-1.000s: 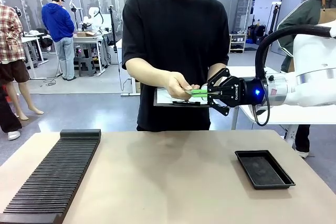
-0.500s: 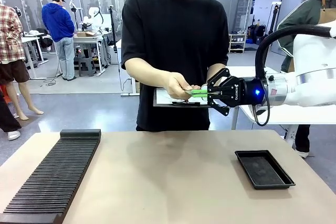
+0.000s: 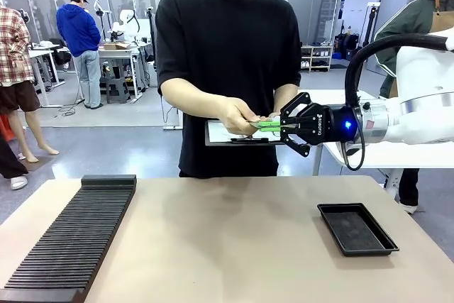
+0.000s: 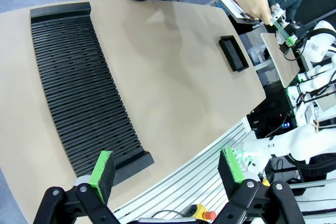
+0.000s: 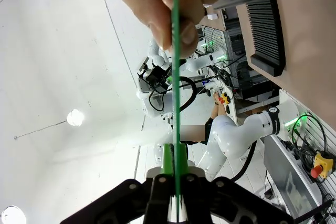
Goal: Inspect the PCB.
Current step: Place the Blank PCB in the ESD tray.
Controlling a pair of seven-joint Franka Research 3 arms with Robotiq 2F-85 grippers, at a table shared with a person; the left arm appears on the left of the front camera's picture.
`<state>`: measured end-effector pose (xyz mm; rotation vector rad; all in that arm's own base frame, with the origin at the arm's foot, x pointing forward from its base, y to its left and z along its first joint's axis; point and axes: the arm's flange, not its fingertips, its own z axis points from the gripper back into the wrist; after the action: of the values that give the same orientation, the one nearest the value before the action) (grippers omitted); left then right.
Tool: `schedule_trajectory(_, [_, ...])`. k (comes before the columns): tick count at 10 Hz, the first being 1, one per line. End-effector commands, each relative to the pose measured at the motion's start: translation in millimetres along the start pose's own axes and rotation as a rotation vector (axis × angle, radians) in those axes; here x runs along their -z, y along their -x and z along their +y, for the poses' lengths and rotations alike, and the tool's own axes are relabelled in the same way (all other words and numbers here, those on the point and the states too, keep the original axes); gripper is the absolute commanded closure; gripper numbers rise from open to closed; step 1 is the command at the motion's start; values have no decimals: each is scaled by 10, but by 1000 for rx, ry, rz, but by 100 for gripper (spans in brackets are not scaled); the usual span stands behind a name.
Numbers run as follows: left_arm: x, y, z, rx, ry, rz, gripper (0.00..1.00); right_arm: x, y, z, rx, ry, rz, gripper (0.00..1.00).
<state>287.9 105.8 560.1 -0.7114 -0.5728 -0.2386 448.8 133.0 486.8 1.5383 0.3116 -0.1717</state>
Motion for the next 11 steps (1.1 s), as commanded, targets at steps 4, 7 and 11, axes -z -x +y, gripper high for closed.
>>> schedule_trajectory(4, [2,-5,-12,7,-9,7,0,9,10,10,-3,3,2,100])
schedule_trajectory(7, [2,-5,-12,7,-9,7,0,9,10,10,-3,3,2,100])
schedule_trajectory(11, [2,-5,-12,7,-9,7,0,9,10,10,-3,3,2,100])
